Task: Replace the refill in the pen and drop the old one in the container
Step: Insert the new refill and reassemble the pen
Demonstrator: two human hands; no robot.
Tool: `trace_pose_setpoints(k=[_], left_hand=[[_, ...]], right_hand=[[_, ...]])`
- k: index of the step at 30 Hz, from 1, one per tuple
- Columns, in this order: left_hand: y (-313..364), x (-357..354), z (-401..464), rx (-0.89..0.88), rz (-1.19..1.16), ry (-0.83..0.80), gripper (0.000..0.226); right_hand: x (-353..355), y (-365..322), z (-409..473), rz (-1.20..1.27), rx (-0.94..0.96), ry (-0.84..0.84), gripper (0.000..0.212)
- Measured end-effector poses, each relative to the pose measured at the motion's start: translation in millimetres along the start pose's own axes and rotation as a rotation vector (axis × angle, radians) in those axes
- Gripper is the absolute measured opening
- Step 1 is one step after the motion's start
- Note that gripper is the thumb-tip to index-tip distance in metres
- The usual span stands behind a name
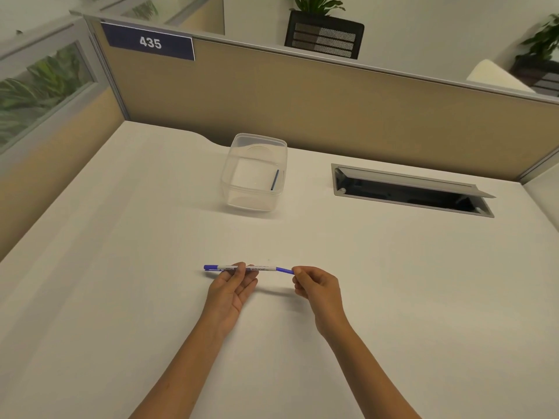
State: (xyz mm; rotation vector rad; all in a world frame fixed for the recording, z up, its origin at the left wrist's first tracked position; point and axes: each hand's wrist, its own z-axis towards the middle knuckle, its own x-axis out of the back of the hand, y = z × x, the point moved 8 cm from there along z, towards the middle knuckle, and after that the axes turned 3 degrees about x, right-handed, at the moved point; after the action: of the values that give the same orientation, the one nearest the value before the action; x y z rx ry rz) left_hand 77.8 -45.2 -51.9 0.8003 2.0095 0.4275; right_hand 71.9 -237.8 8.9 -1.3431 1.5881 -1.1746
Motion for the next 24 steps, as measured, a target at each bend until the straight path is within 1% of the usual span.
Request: trace_pose_setpoints(k=[4,10,13,16,18,19,20,22,24], left_hand=[[-0.9,0.2,0.1,0.012,0.021,0.004,0.007],[-0.5,-5.0,-3.3,0.024,0.048,0.008,0.005],[2.3,-14.9,-7.8,0.015,0.082,-0.005,0.005],[9.0,-29.6,-13.5,-0.012,0.089,-0.032,0.005],[15.9,-40.9,-18.0,-0.041,0.107,-0.056,0.006],[19.2,-46.6,-20.3,-0.055,0.121,-0.068,0.007],[22.5,-52.3,-23.1,-0.068,0.135,-0.081,0.008],[27.8,-62.6,-28.7,-0.088,0.159,-0.100,0.008],[31.9,-71.1,-33.8,-0.103,0.177,-0.102,0.008]], right_hand=[[2.2,-4.7,0.6,-0.083,0.036,0.012,0.011],[5.1,-19.7,-0.1,-0.244,0.191,0.018,0.011],[3.7,-27.4,-1.2,-0.247,0.240,-0.019,0.017],[7.0,-30.9,-2.1,-0.156,0.159,-0.023,0.013],[9.7,-33.4,-2.1,-0.159,0.090,-0.027,0.031],[10.1,-36.2,-2.0,-0.170,0.074,-0.036,0.038],[10.9,-40.5,-2.2,-0.175,0.078,-0.042,0.040],[13.4,-52.0,-2.7,-0.177,0.132,-0.049,0.035],[15.5,-66.3,-3.3,-0.211,0.223,-0.071,0.019]])
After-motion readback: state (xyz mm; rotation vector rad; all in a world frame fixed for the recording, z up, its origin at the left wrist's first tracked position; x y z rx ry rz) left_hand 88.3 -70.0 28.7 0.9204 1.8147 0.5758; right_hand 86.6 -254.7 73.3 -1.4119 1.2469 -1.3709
